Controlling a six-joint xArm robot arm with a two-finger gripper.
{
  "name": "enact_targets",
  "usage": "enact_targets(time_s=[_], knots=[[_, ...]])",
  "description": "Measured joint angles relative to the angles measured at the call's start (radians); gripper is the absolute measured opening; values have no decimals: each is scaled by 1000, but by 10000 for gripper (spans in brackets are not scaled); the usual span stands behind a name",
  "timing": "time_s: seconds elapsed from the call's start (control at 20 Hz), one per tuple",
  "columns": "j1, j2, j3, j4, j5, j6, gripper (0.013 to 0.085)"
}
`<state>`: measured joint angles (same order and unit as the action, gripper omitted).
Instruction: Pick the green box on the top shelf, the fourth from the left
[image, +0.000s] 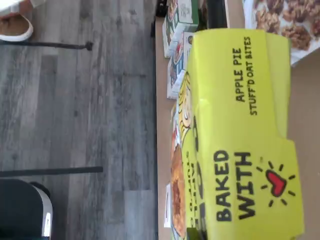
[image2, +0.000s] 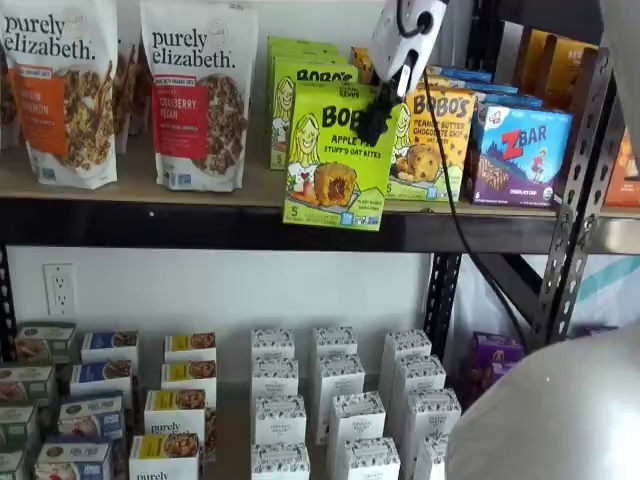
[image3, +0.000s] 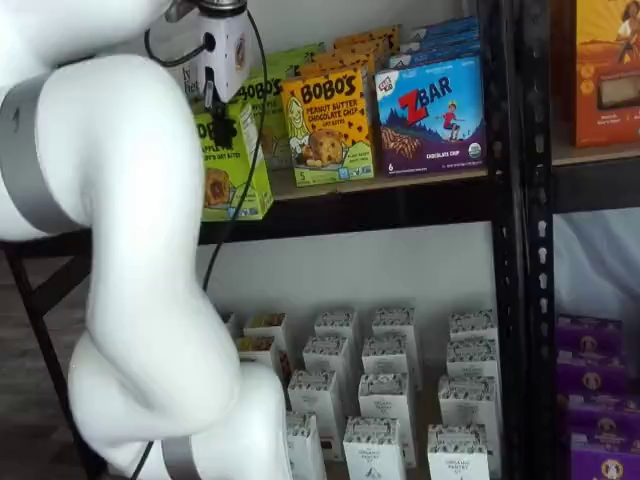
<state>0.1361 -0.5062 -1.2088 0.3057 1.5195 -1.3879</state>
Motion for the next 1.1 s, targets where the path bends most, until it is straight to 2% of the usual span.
enact_targets(time_s=[0.4,1.1], knots=[[-41,-49,71,-14,-12,-48,250],[-78,-91,125,-29,0,-89,250]])
